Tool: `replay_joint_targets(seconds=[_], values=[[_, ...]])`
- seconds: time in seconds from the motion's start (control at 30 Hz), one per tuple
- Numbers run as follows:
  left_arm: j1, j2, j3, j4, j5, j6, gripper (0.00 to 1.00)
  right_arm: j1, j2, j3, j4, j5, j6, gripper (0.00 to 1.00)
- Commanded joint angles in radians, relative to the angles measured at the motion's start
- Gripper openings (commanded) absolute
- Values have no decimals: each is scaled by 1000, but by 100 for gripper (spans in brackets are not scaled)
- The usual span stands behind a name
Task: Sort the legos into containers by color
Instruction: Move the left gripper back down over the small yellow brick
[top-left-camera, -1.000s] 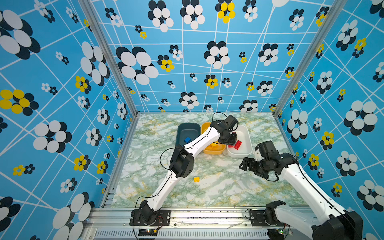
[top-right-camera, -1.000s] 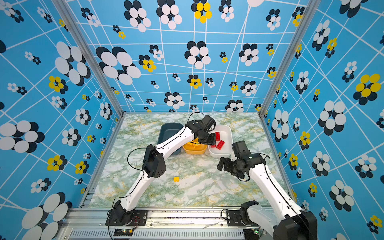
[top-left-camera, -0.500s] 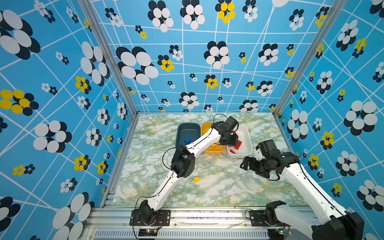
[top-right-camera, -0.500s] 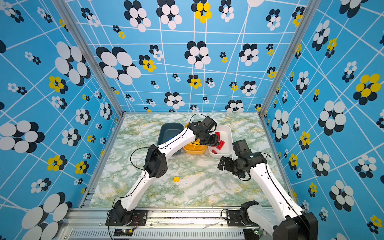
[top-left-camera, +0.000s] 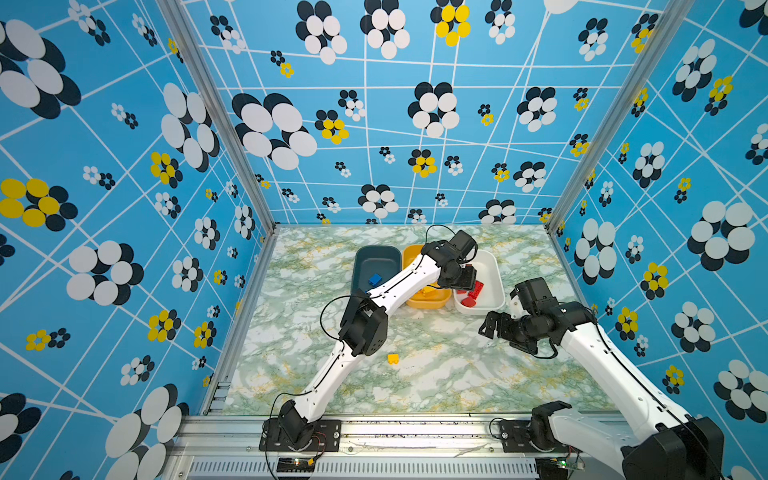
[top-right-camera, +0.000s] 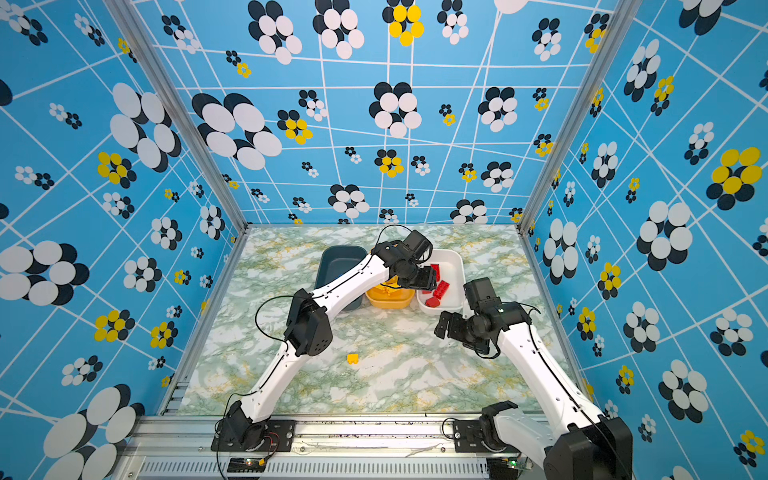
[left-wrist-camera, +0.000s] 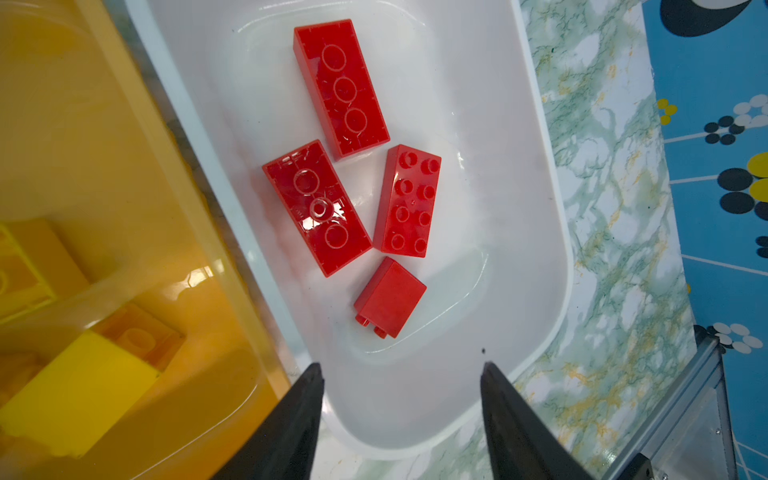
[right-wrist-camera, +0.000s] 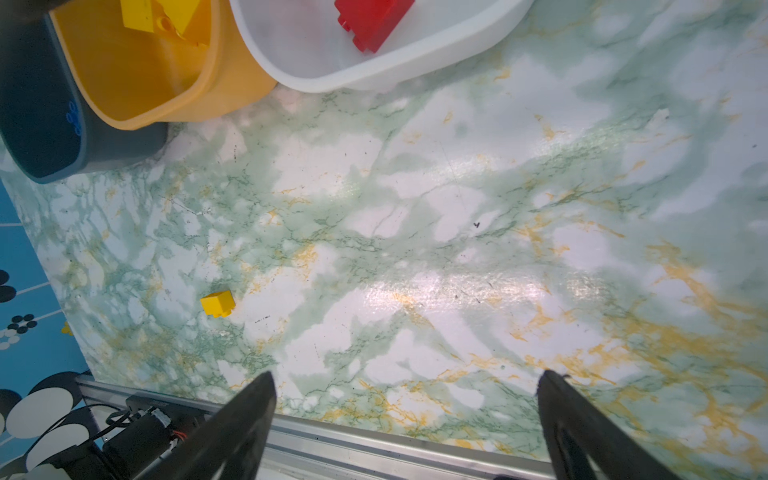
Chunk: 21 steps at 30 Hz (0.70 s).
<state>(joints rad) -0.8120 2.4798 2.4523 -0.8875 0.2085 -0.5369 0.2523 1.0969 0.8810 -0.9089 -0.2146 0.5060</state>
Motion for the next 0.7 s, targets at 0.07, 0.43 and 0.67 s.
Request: replay_joint_targets(seconds=[0.07,0.43,0.67], values=[[-9,-159,-141,7,-38,23,62,-7,4,19,34,-16,12,99],[7,-462,-605,135,-107,-4,63,-7,23,19,81,-56,7,99],[22,-623,-866,161,-158,-33,65,-6,65,41,102,-83,-12,99]])
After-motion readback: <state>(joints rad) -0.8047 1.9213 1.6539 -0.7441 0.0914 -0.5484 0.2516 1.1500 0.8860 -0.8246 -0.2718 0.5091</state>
